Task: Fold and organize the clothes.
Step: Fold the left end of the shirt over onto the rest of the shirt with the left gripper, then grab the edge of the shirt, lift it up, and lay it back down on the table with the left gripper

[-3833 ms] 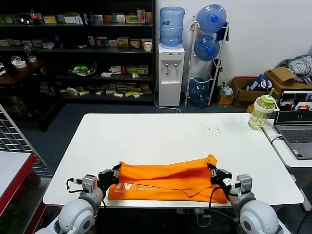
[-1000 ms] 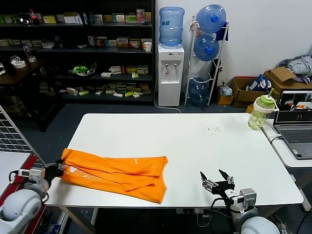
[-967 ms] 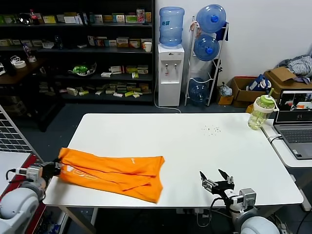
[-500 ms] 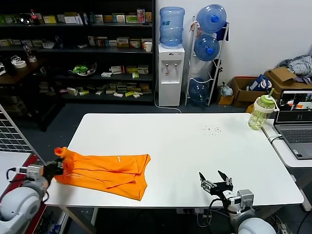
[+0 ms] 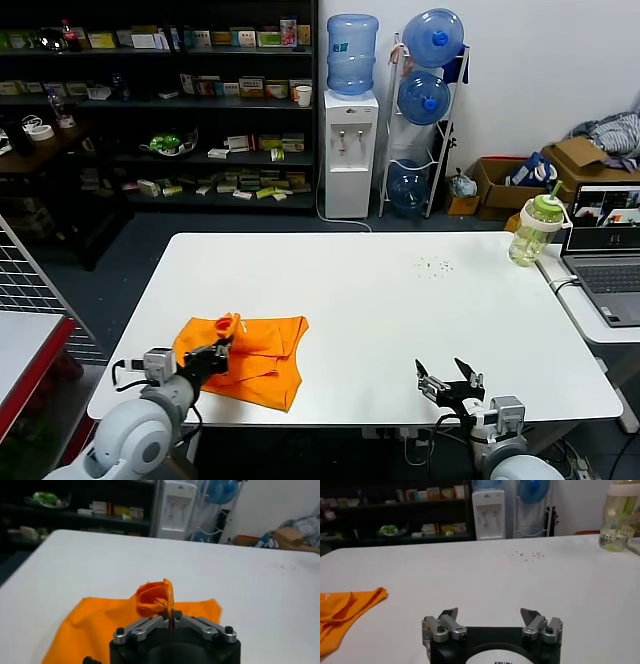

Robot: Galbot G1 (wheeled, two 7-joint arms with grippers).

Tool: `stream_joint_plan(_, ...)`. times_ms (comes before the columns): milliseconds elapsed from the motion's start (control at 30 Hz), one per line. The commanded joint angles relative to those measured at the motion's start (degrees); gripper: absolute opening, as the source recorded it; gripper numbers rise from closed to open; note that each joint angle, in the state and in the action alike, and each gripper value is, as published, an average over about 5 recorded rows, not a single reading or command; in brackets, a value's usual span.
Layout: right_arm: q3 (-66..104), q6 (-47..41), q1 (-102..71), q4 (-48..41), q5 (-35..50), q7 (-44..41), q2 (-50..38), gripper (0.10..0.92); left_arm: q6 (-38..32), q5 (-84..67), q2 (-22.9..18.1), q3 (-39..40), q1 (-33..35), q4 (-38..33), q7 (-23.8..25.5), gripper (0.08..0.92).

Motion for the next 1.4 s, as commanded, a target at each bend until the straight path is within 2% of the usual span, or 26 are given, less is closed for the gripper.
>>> stream_joint_plan(33, 0.7, -0.1, -0.9, 0.1, -0.2, 0.2, 1.4, 0.823, 2.1, -1.0, -8.1, 10.4, -6.8, -1.6, -2.7, 0.111)
stream_joint_plan(300, 0.5, -0.1, -0.4, -0.6, -0.1, 0.2, 1.3, 0.823, 2.4, 0.8, -9.5, 11.4, -7.0, -0.4, -2.5, 0.114)
stream_joint_plan(400, 0.1, -0.1, 0.0, -0.6, 0.1, 0.3, 1.2, 0.823, 2.4, 2.0, -10.0, 10.7, -7.2, 0.8, -1.9, 0.157)
stream_joint_plan(533, 0.1, 0.0, 0.3, -1.1, 0.3, 0.2, 0.9, 0.823, 2.5, 2.0, -8.9, 8.6, -6.5, 0.7, -1.3, 0.272)
stream_joint_plan(633, 0.1, 0.1, 0.6, -1.4, 0.5, 0.2, 0.6, 0.823, 2.3, 2.0, -6.4, 6.4, -5.5, 0.7, -0.6, 0.358)
stream_joint_plan(800, -0.4, 0.3, 1.7, -2.0, 0.8, 0.1, 0.4, 0.823, 1.1, 2.3, 0.8, 1.2, -3.3, 2.7, 1.9, 0.497)
stream_joint_plan(933, -1.1, 0.5, 2.3, -2.5, 0.8, -0.1, 0.7, 0.823, -0.1, 1.1, 8.2, -4.7, -1.4, 7.1, 7.7, 0.618)
stream_joint_plan(1067, -1.6, 0.8, 2.7, -3.2, 0.7, -0.4, 0.9, 0.823, -1.5, -1.0, 14.5, -7.2, -1.2, 14.4, 16.4, 0.731)
stream_joint_plan(1200, -2.0, 1.0, 3.0, -3.6, 0.7, -0.6, 1.1, 0.823, -2.0, -2.3, 16.4, -6.5, -2.4, 20.0, 21.5, 0.806)
stream_joint_plan(1400, -2.0, 0.9, 2.8, -3.1, 0.7, -0.5, 1.0, 0.823, -1.2, -4.1, 13.7, -4.0, -2.6, 19.6, 21.8, 0.822)
